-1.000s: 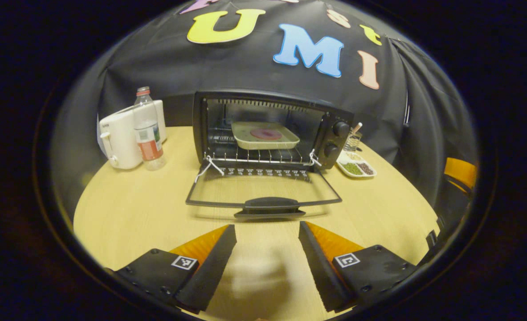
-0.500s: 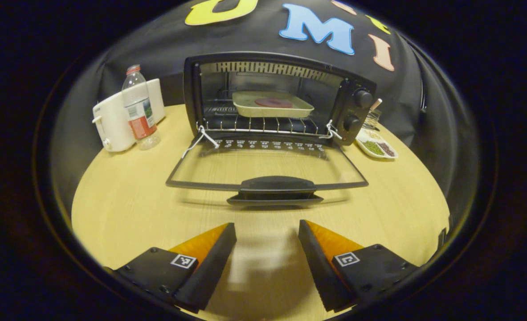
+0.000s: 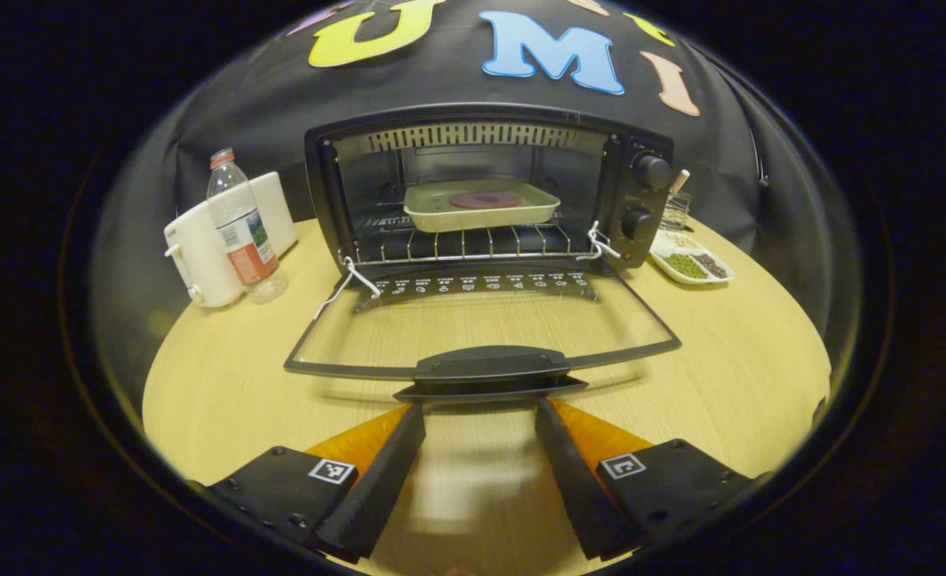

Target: Open the electric oven with the left hand, put the food in, and close the electric oven.

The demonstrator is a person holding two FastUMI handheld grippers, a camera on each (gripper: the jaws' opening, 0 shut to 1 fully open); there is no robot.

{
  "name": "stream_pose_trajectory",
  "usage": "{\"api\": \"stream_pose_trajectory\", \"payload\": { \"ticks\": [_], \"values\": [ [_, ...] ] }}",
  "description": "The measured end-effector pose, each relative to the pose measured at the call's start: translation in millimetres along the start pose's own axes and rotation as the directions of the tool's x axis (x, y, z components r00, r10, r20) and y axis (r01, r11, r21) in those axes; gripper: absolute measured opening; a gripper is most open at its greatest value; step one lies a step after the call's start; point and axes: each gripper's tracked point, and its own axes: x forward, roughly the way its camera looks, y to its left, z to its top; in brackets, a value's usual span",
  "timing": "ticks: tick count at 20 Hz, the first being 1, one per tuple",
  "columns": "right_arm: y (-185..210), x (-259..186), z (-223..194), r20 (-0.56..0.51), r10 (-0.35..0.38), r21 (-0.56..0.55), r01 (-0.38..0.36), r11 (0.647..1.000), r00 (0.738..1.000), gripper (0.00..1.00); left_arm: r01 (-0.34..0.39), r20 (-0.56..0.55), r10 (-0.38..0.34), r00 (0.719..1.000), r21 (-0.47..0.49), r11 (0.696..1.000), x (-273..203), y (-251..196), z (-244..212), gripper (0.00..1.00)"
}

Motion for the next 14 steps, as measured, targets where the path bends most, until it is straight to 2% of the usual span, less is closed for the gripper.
{"api": "stream_pose_trajectory", "payload": {
  "ticks": [2, 3, 7, 8, 11, 12, 13, 14],
  "values": [
    [3, 1, 3, 0.004, 0.01, 0.003, -0.01, 1.0, 1.0, 0.98, 0.002, 0.005, -0.002, 1.0, -0.001, 1.0, -3, 0, 3, 0.96],
    [5, 1, 5, 0.009, 0.017, 0.008, -0.017, 1.0, 1.0, 0.98, 0.001, 0.014, -0.001, 1.0, -0.001, 1.0, -6, 0, 5, 1.0],
    [15, 3, 6, 0.011, 0.048, 0.017, -0.049, 0.999, 0.999, 0.98, -0.007, 0.068, 0.006, 0.998, 0.008, 1.0, -20, 0, 21, 1.0],
    [18, 5, 7, 0.015, 0.055, 0.016, -0.055, 0.998, 0.998, 0.98, -0.006, 0.083, 0.005, 0.997, 0.007, 1.0, -24, 0, 24, 0.96],
    [25, 8, 9, 0.017, 0.068, 0.01, -0.068, 0.998, 0.998, 0.98, 0.0, 0.115, 0.0, 0.993, -0.003, 1.0, -32, 0, 32, 0.96],
    [27, 8, 8, 0.016, 0.074, 0.009, -0.074, 0.997, 0.997, 0.98, 0.001, 0.124, 0.0, 0.992, -0.004, 1.0, -34, 1, 36, 0.92],
    [30, 9, 8, 0.014, 0.08, 0.006, -0.08, 0.997, 0.997, 0.98, 0.001, 0.141, -0.001, 0.99, -0.004, 1.0, -36, 1, 41, 0.92],
    [32, 10, 8, 0.011, 0.084, 0.0, -0.084, 0.996, 0.996, 0.98, 0.001, 0.16, -0.001, 0.987, 0.001, 1.0, -39, 1, 47, 0.96]
  ]
}}
